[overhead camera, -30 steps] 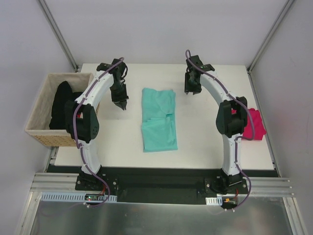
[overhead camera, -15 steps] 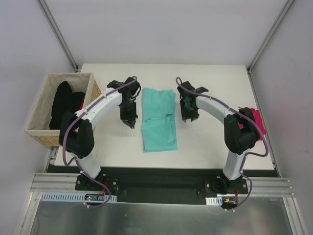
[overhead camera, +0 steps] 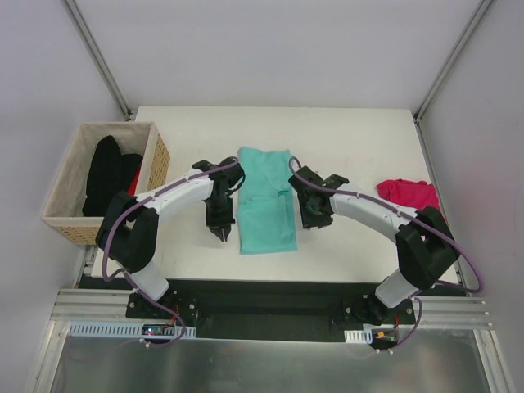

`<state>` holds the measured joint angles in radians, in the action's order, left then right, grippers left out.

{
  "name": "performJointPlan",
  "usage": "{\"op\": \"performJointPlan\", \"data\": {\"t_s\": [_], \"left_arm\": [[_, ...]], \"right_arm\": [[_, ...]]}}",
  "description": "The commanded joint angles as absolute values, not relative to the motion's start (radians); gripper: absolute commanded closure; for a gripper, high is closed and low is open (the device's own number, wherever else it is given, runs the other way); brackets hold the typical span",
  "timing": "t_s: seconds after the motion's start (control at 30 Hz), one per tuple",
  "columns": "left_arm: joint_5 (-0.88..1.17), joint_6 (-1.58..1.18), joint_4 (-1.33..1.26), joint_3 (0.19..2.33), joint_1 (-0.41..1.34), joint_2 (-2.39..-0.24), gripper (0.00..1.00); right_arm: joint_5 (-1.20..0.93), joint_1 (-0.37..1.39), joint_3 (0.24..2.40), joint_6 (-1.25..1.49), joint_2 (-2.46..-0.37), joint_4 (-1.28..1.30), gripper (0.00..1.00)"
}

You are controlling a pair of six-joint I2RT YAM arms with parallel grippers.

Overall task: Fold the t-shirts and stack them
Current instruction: Grab one side of the 2/3 rectangular tshirt with both arms

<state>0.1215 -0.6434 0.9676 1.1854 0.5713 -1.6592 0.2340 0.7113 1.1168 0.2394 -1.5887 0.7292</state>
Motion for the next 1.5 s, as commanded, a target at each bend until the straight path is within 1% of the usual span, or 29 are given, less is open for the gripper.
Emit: {"op": "performJointPlan", "data": {"t_s": [0.0, 0.3, 0.7, 1.2, 1.47], "left_arm": [[0.113, -0.666, 0.920, 1.146, 0.604, -1.646, 0.90], [0.130, -0.637, 0.812, 1.135, 0.652, -1.707, 0.89], [0.167, -0.652, 0.765, 1.104, 0.710, -1.761, 0.89], [0.204, -0.696, 0.770, 1.068, 0.746, -1.686, 0.89], [0.181, -0.707, 0.810, 1.065, 0.746, -1.631, 0.89]], "right_arm": [[0.273, 0.759, 1.083, 0.310, -1.568, 0.727, 0.62], [0.273, 0.838, 1.103, 0.341, -1.608, 0.696, 0.62], [0.264, 0.900, 1.114, 0.376, -1.634, 0.693, 0.62], [0.265, 0.925, 1.104, 0.390, -1.628, 0.696, 0.62], [0.255, 0.934, 1.106, 0.394, -1.631, 0.689, 0.62]]}}
